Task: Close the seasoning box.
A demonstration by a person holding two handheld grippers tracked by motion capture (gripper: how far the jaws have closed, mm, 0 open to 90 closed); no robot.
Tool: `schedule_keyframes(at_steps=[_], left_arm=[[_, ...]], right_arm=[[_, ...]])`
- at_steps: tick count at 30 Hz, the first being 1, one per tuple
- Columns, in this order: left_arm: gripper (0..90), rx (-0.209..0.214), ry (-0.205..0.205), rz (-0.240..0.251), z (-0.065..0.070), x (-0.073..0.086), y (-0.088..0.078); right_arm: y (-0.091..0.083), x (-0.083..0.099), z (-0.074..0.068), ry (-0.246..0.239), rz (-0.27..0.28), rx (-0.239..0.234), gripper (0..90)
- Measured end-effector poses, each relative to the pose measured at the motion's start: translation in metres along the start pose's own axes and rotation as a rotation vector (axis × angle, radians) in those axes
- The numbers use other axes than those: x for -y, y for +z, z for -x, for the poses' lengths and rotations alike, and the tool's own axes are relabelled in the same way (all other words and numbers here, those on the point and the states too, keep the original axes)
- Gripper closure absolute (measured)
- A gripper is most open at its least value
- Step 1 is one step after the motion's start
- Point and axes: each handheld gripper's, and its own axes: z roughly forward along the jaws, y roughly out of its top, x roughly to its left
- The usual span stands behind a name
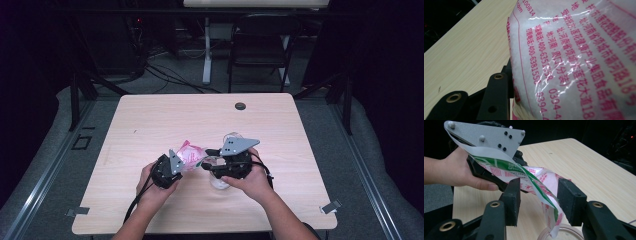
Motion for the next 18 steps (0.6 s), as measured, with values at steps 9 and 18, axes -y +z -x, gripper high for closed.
schedule_keyframes(at_steps=[9,18], left_arm=[[61.6,0.002,0.004,0.007,0.0034,-0.0018,0.0007],[61.6,-0.009,0.02,0.011,0.004,-0.0029,0.0]], right_arm=[[0.0025,0.0029,0.0025,0.027,-0.016,-0.015,62.7],[0.0036,0.0062,0.0062,0.057,-0.019,-0.051,76.5]])
